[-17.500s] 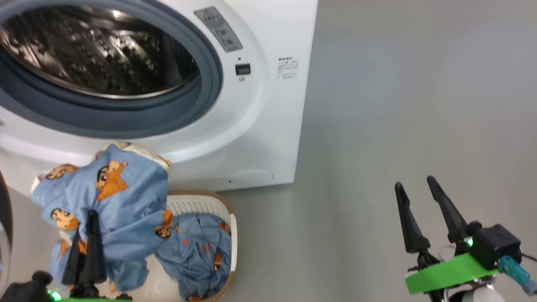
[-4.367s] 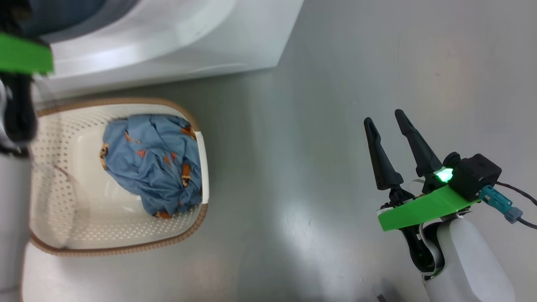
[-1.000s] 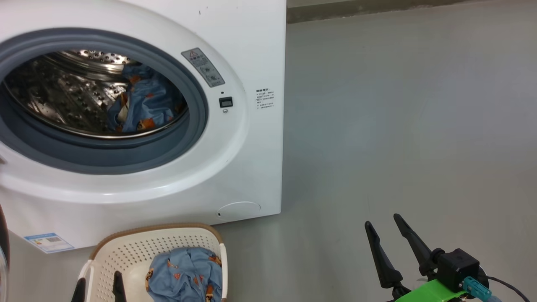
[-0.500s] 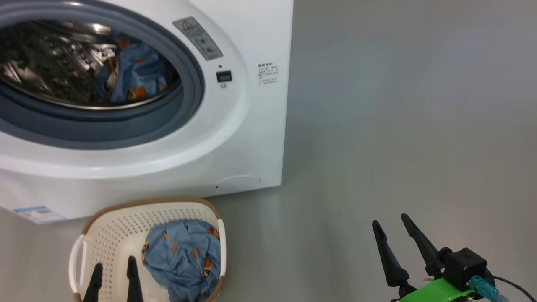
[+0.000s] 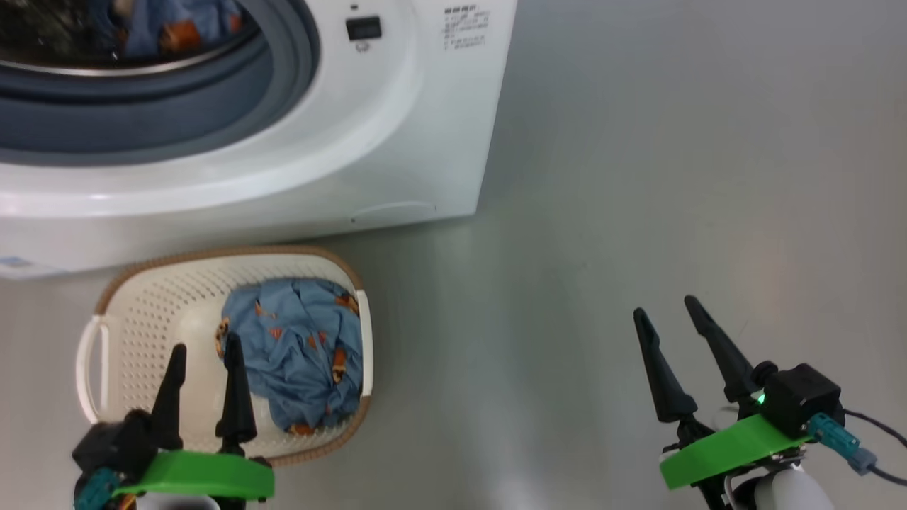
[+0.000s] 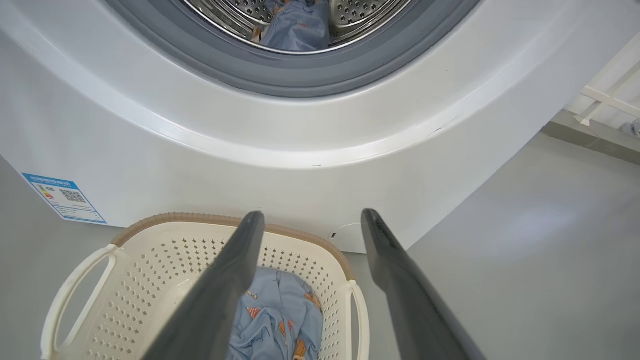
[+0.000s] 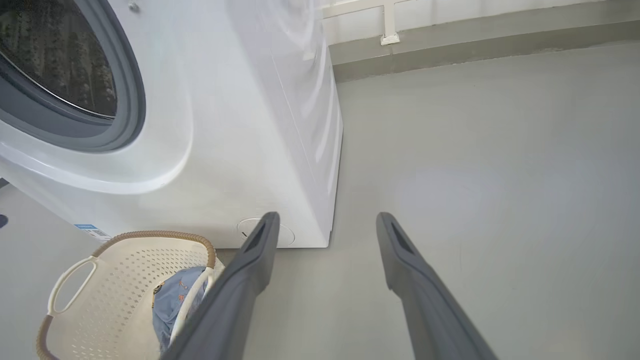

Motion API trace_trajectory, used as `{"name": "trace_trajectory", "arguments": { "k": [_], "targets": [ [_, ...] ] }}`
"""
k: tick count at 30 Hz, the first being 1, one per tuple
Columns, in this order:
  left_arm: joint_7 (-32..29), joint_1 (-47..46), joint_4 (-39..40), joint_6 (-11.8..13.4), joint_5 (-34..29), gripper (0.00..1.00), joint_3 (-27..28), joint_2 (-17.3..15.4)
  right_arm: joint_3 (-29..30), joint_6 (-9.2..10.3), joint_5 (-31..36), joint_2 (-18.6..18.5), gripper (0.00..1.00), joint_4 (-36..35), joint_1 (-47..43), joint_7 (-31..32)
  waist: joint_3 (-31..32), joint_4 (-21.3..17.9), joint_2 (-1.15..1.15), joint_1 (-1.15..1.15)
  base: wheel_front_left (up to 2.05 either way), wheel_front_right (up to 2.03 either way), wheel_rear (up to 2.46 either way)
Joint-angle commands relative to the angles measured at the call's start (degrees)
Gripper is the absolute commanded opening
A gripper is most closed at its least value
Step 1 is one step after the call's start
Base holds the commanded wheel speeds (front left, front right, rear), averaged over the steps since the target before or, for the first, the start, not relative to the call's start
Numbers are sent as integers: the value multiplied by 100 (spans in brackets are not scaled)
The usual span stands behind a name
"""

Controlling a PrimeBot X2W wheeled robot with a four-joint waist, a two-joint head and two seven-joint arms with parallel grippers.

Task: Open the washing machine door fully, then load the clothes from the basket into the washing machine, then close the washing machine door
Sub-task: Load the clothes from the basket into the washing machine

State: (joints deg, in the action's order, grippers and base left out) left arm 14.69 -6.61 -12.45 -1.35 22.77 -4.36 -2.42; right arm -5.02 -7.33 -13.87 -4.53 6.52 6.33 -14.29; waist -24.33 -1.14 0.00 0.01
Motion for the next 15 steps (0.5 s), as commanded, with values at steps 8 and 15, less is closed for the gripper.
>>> {"name": "trace_trajectory", "arguments": {
  "k": [8, 15],
  "targets": [
    [30, -758, -502, -152, -24, 100, 323, -46, -110, -16, -75, -85, 100, -222, 291, -66, -1225, 52, 0, -1, 0, 0, 0],
    [30, -1438, -1225, -324, 7, 100, 430, -46, -94, -16, -84, -129, 100, -329, 457, -69, -1714, 63, 0, -1, 0, 0, 0]
  ]
}}
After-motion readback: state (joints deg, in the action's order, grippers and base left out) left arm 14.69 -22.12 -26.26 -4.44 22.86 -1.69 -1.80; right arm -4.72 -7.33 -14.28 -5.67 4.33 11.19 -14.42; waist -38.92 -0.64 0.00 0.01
